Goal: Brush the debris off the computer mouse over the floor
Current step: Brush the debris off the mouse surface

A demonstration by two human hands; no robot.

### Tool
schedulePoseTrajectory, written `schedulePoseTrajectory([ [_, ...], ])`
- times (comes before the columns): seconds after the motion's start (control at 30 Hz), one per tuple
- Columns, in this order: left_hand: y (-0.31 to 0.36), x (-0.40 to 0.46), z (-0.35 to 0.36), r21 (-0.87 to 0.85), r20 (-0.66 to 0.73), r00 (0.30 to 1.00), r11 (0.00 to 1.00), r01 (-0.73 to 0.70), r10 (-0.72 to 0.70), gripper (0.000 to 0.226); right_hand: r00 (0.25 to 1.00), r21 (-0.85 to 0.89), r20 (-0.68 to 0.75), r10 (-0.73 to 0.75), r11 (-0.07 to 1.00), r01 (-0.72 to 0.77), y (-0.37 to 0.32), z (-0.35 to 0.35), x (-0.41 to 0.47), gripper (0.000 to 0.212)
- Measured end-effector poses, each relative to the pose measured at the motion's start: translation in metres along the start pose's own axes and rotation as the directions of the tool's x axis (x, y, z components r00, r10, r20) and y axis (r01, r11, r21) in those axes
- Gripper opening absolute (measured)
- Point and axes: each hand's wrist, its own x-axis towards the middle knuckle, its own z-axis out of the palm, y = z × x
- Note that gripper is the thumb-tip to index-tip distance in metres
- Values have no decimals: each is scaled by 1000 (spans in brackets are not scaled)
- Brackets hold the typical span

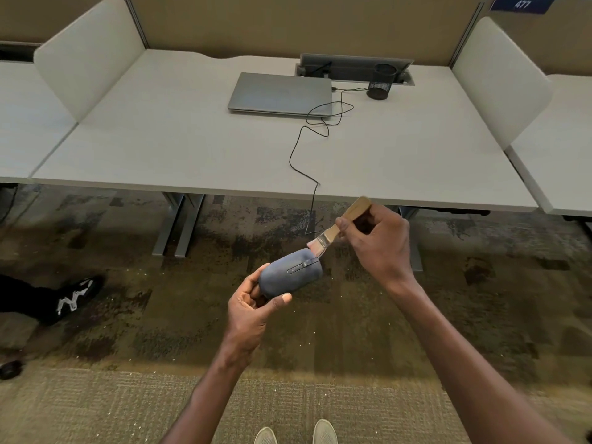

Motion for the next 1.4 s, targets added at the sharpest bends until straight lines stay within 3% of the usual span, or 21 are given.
schedulePoseTrajectory([
  [0.27, -1, 1, -4, -31, -14, 1000, 1000, 6, -7, 77, 998, -82, -14, 60, 995, -61, 11, -1, -7, 14],
  [0.5, 1, 1, 0, -36, 0, 1000, 999, 14, -14, 83, 996, 25, 64, 62, 998, -63, 5, 1, -5, 11],
  [0.67, -1, -2, -3, -1, 14, 1000, 1000, 7, -7, 78, 1000, 45, 25, 3, 999, -4, 5, 0, 1, 5],
  [0.83, 1, -2, -1, -5, 6, 1000, 1000, -1, 1, 79, 971, 174, 206, -118, 981, 82, 4, 0, 0, 23],
  [1.07, 2, 2, 0, -51, -80, 997, 999, -20, 16, 72, 921, 85, 352, -168, 985, 147, 8, -13, -5, 32],
  [1.27, 2, 4, 3, -30, -94, 995, 999, -43, 40, 73, 972, 60, 188, -139, 990, 130, -8, -10, -2, 5],
  [1.4, 1, 3, 9, 9, -92, 993, 998, -67, 67, 71, 975, -38, 152, -164, 984, 172, -22, 4, -8, 9],
])
